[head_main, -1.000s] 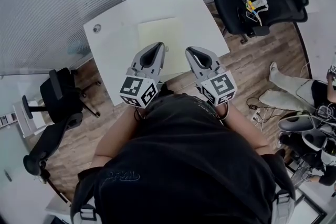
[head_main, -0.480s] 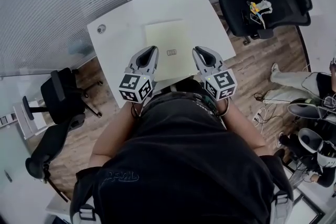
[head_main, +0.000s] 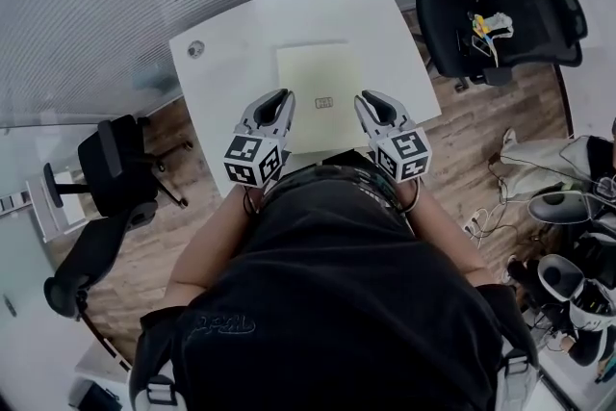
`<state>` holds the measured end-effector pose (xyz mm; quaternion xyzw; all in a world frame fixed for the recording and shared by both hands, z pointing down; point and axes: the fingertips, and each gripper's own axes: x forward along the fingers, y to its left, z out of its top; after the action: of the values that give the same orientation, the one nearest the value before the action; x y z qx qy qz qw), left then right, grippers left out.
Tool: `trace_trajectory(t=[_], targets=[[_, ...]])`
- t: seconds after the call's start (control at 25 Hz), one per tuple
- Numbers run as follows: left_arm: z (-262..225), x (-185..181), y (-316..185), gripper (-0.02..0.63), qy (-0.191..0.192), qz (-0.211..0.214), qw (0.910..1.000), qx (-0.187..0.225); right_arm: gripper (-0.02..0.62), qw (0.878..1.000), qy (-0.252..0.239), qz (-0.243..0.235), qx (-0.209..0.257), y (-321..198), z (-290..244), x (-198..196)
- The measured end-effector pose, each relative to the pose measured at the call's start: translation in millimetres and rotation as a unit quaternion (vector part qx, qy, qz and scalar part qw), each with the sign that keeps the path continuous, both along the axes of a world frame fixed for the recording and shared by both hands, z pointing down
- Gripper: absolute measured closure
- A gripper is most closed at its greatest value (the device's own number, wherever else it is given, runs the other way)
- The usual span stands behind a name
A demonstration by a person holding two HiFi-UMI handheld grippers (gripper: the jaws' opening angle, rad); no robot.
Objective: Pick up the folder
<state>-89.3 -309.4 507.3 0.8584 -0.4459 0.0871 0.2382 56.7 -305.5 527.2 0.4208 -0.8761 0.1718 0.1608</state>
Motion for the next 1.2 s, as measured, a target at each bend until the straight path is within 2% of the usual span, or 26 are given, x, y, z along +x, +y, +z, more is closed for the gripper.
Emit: trace_trajectory(t=[0.08, 0.32, 0.52, 0.76, 1.04, 1.2], targets=[[10.0, -3.0, -5.1, 0.566, -0.007, -0.004, 0.9999, -0.010, 0.488, 1.000, 0.005, 0.000, -0.008, -5.8, 7.0, 2.3], [49.4, 2.9, -11.9, 0.529, -0.025, 0.005, 0.9983, -0.053, 0.459, 0.999, 0.015, -0.001, -0.039, -16.7, 32.2, 17.3], [68.9, 2.7, -16.9, 0.501, -0.026, -0.005, 0.9966, -0.078, 0.422, 0.996, 0.035, -0.017, -0.075, -21.1, 63.0, 23.6], [94.6, -4.5, -24.0, 0.478, -0.041, -0.018, 0.9936, -0.104, 0.403, 0.992, 0.036, -0.028, -0.122, -28.4, 99.5, 26.5], [134.1, 0.2, -24.5, 0.402, -0.034, -0.005, 0.9866, -0.159, 0.354, 0.979, 0.015, -0.032, -0.199, -31.6, 140.8, 32.8], [156.1, -6.4, -25.3, 0.364, -0.038, -0.013, 0.9806, -0.192, 0.346, 0.973, 0.013, -0.033, -0.226, -31.6, 155.6, 36.1]])
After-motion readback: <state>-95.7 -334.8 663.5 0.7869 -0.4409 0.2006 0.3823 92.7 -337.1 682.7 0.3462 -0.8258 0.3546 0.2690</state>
